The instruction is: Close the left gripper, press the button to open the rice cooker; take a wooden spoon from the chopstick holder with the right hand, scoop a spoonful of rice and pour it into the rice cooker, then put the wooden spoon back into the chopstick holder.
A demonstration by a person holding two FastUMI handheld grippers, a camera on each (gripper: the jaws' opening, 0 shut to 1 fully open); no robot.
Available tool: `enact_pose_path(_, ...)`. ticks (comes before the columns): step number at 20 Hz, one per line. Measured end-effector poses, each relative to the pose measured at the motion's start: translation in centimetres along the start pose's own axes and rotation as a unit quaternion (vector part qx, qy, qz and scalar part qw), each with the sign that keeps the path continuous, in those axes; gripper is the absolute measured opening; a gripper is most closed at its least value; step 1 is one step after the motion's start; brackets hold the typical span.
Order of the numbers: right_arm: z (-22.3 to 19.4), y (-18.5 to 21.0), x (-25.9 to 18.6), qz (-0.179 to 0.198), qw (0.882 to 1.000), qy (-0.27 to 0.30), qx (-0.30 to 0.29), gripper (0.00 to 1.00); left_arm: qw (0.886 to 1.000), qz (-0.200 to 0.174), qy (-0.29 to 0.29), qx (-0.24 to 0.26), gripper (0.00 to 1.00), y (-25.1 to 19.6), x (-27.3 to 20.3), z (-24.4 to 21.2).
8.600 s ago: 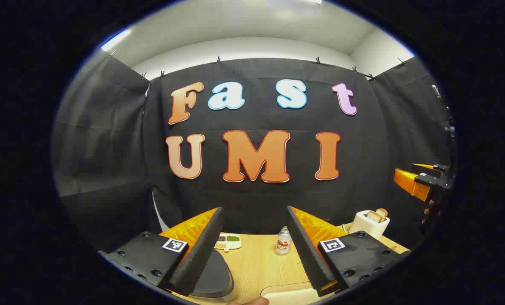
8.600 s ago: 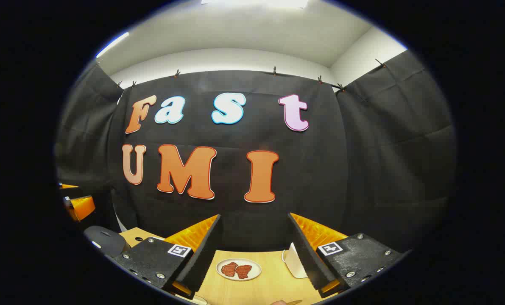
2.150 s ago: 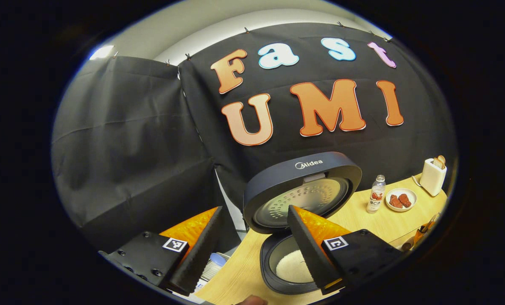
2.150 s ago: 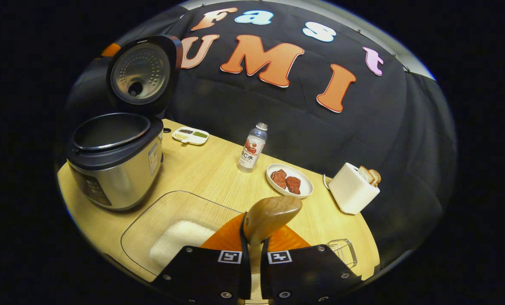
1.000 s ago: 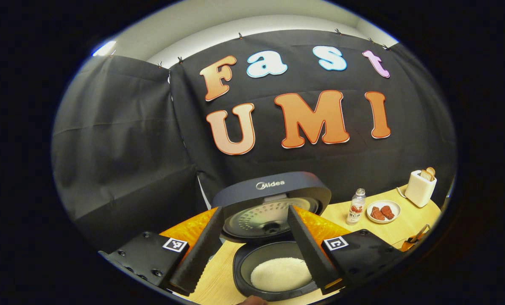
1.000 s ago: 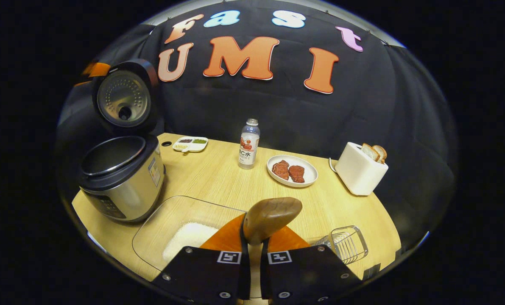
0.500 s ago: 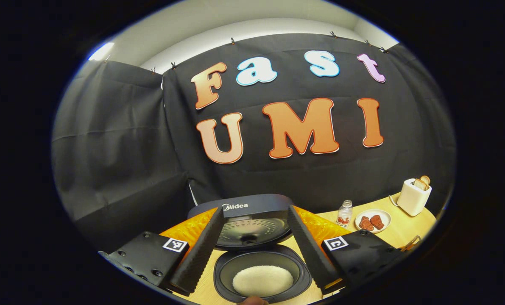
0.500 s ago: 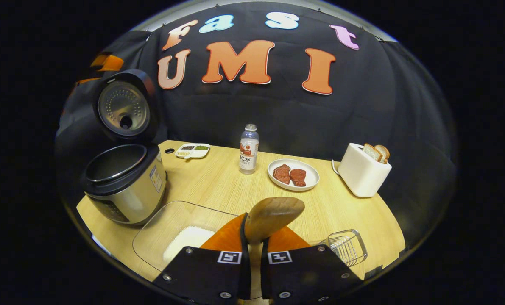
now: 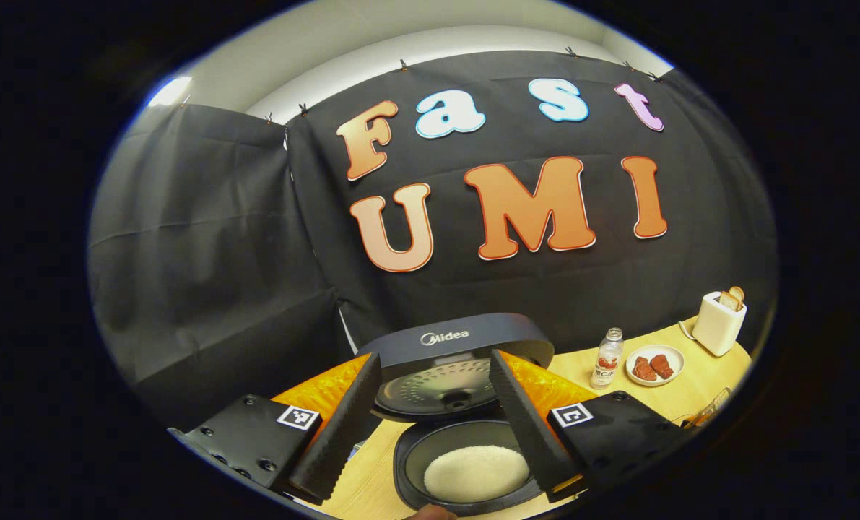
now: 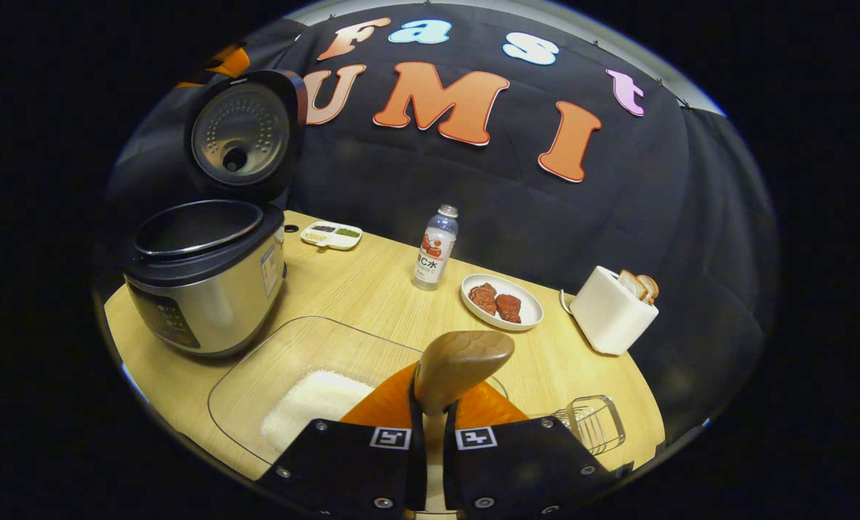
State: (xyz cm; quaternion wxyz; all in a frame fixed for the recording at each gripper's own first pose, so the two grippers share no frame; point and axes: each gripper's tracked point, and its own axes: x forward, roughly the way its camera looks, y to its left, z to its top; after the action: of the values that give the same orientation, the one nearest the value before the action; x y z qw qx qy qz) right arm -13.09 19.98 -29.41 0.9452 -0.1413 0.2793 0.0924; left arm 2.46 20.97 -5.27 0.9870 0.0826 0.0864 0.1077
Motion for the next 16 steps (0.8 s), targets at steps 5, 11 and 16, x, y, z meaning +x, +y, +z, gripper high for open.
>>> enact_pose_path(5, 0.6, 1.5, 0.3, -0.002, 0.998, 0.005, 0.058, 0.09, 1.000, 0.006, 0.006, 0.007, 1.00, 2.3, 0.1, -1.1)
enact_pose_path(11, 1.3, 3.8, 0.5, 0.051, 0.966, 0.044, 0.248, 0.08, 1.000, 0.020, 0.016, 0.005, 0.96, 5.5, 0.3, -2.5)
enact_pose_path(16, 1.0, 4.4, 1.6, 0.073, 0.920, 0.083, 0.375, 0.08, 0.999, 0.025, 0.018, 0.008, 1.00, 6.9, 0.1, -3.0)
